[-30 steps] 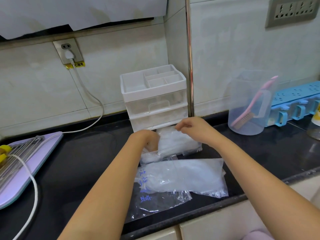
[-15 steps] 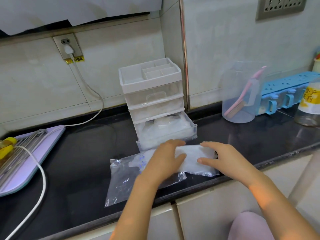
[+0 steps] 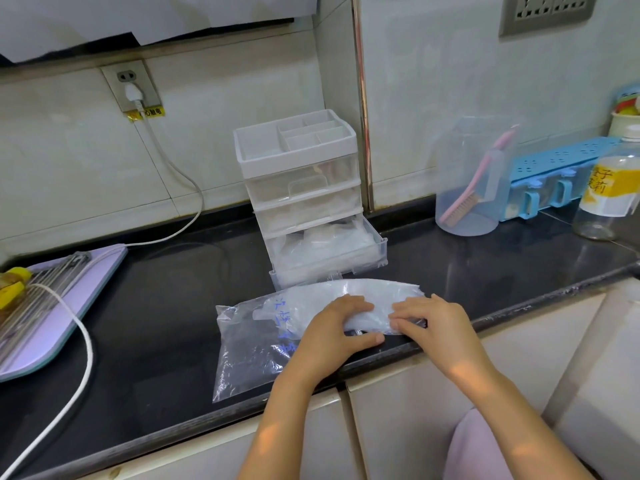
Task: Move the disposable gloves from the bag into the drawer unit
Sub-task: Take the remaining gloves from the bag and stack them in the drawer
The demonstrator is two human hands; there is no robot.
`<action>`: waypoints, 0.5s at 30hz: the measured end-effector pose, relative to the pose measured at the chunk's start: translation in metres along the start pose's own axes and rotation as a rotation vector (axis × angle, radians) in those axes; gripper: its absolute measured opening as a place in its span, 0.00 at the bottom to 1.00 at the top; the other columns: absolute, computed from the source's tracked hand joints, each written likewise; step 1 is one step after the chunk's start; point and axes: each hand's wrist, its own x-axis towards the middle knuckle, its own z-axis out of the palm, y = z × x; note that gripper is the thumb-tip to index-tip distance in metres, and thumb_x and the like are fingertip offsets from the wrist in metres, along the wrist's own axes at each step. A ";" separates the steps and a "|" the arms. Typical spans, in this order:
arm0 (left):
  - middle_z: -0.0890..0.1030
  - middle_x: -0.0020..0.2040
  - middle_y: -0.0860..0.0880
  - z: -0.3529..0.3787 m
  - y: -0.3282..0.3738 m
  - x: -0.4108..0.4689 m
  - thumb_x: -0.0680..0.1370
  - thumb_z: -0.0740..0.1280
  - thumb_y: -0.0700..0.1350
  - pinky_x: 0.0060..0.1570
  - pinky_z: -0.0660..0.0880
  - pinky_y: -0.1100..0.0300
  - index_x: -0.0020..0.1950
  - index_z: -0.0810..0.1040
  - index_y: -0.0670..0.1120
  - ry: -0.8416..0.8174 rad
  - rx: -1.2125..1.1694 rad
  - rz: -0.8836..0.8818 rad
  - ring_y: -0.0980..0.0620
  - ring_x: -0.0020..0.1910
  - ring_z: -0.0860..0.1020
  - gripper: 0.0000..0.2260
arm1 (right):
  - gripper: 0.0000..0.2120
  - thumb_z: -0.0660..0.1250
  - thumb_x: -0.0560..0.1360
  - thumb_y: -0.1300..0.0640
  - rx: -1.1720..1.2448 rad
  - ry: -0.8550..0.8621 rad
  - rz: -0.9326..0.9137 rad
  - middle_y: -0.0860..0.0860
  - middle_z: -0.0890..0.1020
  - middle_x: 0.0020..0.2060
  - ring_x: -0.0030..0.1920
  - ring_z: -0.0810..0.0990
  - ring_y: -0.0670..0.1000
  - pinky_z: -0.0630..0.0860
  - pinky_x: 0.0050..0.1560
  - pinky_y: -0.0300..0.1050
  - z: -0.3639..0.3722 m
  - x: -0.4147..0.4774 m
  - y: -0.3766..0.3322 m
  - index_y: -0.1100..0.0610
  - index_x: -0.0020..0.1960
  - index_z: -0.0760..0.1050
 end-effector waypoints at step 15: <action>0.80 0.42 0.61 -0.002 0.009 -0.007 0.73 0.72 0.47 0.46 0.71 0.71 0.48 0.81 0.54 0.207 -0.165 -0.035 0.63 0.43 0.78 0.05 | 0.04 0.68 0.76 0.57 0.133 0.052 -0.023 0.43 0.80 0.41 0.45 0.77 0.40 0.69 0.45 0.29 -0.010 0.019 -0.028 0.52 0.42 0.79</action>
